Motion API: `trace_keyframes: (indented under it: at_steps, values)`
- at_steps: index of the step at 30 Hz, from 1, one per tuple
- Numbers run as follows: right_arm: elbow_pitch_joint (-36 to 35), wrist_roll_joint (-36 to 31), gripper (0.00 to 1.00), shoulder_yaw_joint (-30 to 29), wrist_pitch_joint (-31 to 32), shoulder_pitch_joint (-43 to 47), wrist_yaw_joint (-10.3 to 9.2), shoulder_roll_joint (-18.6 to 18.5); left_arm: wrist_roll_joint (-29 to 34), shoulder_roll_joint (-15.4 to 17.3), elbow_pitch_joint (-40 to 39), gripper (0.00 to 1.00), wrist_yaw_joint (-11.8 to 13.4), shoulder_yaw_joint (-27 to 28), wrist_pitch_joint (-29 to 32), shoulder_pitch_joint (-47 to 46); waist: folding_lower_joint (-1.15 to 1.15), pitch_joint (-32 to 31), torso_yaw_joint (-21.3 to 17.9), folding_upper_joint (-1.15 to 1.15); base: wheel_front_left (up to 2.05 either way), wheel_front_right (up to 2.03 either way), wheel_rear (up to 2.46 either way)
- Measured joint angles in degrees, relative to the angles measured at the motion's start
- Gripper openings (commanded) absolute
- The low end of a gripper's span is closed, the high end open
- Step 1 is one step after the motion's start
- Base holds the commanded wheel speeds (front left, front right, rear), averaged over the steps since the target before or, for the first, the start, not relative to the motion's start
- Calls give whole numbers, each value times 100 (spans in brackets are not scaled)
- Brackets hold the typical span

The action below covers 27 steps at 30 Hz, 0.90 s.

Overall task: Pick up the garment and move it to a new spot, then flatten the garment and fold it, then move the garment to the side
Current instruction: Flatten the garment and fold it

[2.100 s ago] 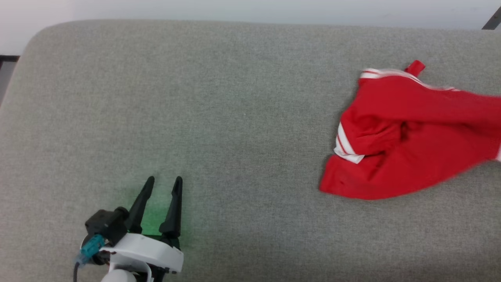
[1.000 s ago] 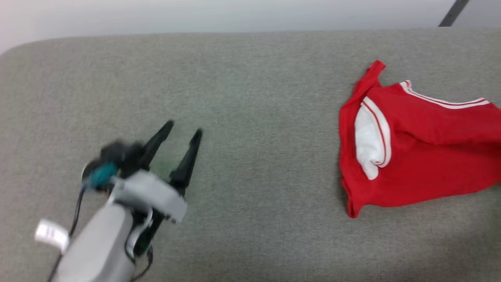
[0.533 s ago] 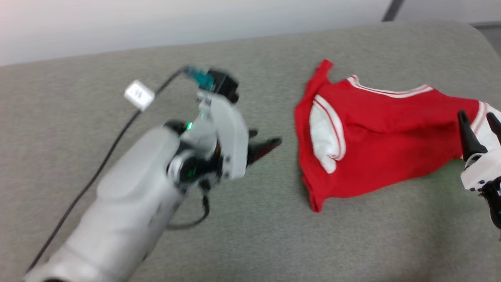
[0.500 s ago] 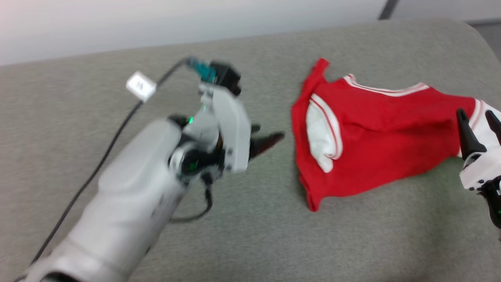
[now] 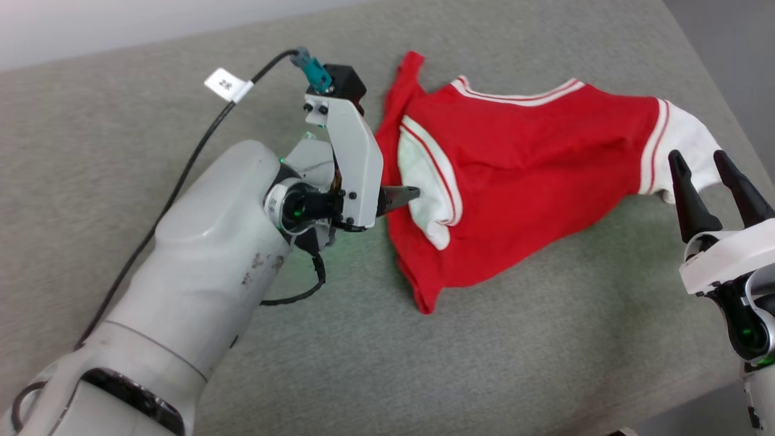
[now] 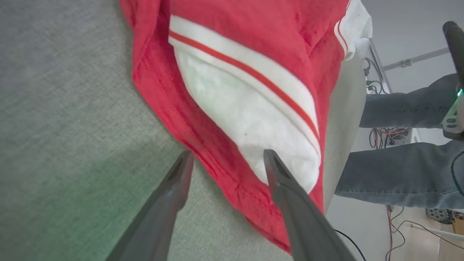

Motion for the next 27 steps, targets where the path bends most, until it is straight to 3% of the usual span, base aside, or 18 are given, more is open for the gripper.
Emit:
trace_keyframes:
  at_steps: [3,10,11,12,14,22,27]
  values:
    - [-152,-69,100,-89,67,66,1,48,-387,-42,31,100,0,55,89,5,0,100,-120,0,0,0,0]
    - [-332,-210,100,-170,232,131,1,179,-645,-27,41,100,0,-53,3,-32,0,184,-165,0,0,0,0]
    - [-368,-223,100,-171,255,133,1,185,-670,-38,38,96,0,-69,-37,-40,0,191,-158,0,0,0,0]
    - [-399,-226,100,-176,259,133,1,188,-690,-57,38,43,0,-89,-56,-48,0,201,-150,0,0,0,0]
    - [-455,-229,100,-194,287,133,1,198,-755,-97,34,2,0,-142,-105,-52,0,224,-130,0,0,0,0]
    - [-643,-323,100,-390,409,272,0,159,-1014,-32,-153,0,0,-196,-535,-110,0,222,109,0,0,0,0]
    - [-759,-375,100,-573,576,516,1,98,-1292,374,-452,0,0,-104,-745,-103,0,81,433,0,0,0,0]
